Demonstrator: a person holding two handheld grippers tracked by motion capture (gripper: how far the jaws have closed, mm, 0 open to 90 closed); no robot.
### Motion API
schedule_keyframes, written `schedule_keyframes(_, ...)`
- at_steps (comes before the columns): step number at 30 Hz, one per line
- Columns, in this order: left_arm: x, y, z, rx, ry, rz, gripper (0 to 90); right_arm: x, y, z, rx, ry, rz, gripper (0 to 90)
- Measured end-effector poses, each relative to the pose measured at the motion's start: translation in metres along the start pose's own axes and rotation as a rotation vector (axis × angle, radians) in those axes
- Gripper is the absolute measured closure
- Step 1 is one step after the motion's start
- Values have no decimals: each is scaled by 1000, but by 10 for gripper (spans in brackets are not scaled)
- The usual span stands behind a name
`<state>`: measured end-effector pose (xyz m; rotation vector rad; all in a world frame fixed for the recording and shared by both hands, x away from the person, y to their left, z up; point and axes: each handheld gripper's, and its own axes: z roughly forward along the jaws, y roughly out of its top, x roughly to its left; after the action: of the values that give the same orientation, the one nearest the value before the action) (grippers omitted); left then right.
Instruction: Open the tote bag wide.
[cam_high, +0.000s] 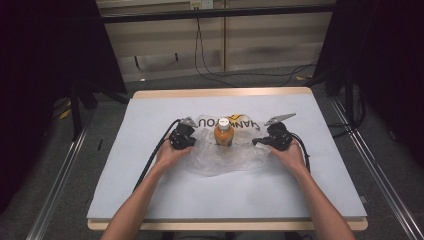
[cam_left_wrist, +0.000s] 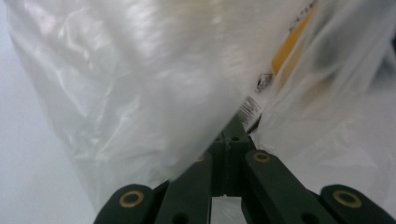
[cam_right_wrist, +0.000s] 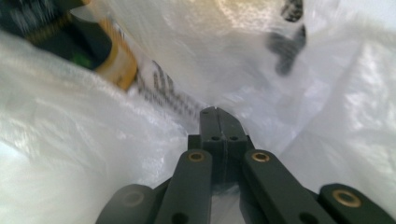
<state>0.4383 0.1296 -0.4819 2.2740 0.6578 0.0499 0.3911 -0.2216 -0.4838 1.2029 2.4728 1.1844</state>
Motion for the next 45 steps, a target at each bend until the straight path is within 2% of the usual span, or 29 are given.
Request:
schedule_keyframes(1, 0, 0, 0, 0, 0, 0, 900, 0, -4, 0, 5, -2, -2, 900)
schedule_keyframes(2, 1, -7, -3, -34, -11, -9, 900, 0, -8, 0, -8, -1, 4, 900)
schedule_keyframes(4, 0, -8, -8, 5, 9, 19, 900, -2, -14, -4, -28, 5, 16, 900)
schedule_keyframes(7, -2, -12, -14, 17, 12, 36, 900, -3, -18, -8, -37, -6, 14, 900)
schedule_keyframes(8, -3, -17, -16, -1, 17, 37, 900, -3, -22, -9, -50, -1, 18, 900)
schedule_keyframes(9, -4, -22, -20, -4, 22, 49, 900, -1, -24, -12, -47, -8, 4, 900)
schedule_keyframes(12, -4, -31, -26, -32, 17, 37, 900, 1, -25, -15, -36, -17, -36, 900)
schedule_keyframes(13, -5, -31, -28, -22, 27, 51, 900, 1, -26, -16, -33, -15, -33, 900)
schedule_keyframes(16, -9, -31, -30, 0, 46, 79, 900, 5, -25, -19, -2, -25, -80, 900)
schedule_keyframes(22, -13, -32, -38, 0, 45, 73, 900, 12, -29, -27, 29, -6, -107, 900)
schedule_keyframes(24, -11, -32, -44, -39, 33, 36, 900, 13, -27, -29, 27, 1, -102, 900)
schedule_keyframes(26, -8, -30, -51, -101, 7, -1, 900, 14, -23, -34, 1, 18, -93, 900)
schedule_keyframes(27, -8, -30, -51, -101, 7, -1, 900, 14, -23, -34, 1, 18, -93, 900)
schedule_keyframes(28, -8, -27, -58, -147, -4, -14, 900, 15, -15, -40, -55, 38, -83, 900)
schedule_keyframes(29, -8, -27, -58, -147, -4, -14, 900, 15, -15, -40, -55, 38, -83, 900)
schedule_keyframes(30, -9, -25, -61, -166, 1, -24, 900, 16, -11, -43, -82, 52, -78, 900)
schedule_keyframes(31, -11, -19, -68, -173, 8, -2, 900, 18, -1, -48, -101, 53, -85, 900)
schedule_keyframes(32, -11, -19, -68, -173, 8, -2, 900, 18, -1, -48, -101, 53, -85, 900)
schedule_keyframes(33, -14, -14, -71, -187, 12, 2, 900, 19, 4, -50, -109, 60, -92, 900)
schedule_keyframes(34, -19, -6, -77, -211, 11, 26, 900, 21, 13, -52, -116, 63, -102, 900)
schedule_keyframes(35, -24, 0, -80, -208, 17, 47, 900, 22, 17, -54, -115, 64, -104, 900)
schedule_keyframes(36, -24, 0, -80, -208, 17, 47, 900, 24, 21, -55, -112, 65, -109, 900)
schedule_keyframes(37, -29, 6, -82, -210, 25, 67, 900, 24, 21, -55, -112, 65, -109, 900)
schedule_keyframes(38, -34, 12, -84, -203, 29, 85, 900, 25, 28, -58, -116, 73, -122, 900)
schedule_keyframes(40, -43, 23, -88, -215, 24, 123, 900, 26, 32, -60, -118, 67, -129, 900)
schedule_keyframes(41, -48, 28, -90, -214, 32, 134, 900, 26, 36, -62, -117, 64, -131, 900)
schedule_keyframes(44, -58, 39, -87, -216, 15, 170, 900, 27, 54, -67, -108, 65, -144, 900)
schedule_keyframes(45, -63, 43, -80, -181, -4, 184, 900, 27, 59, -65, -100, 72, -147, 900)
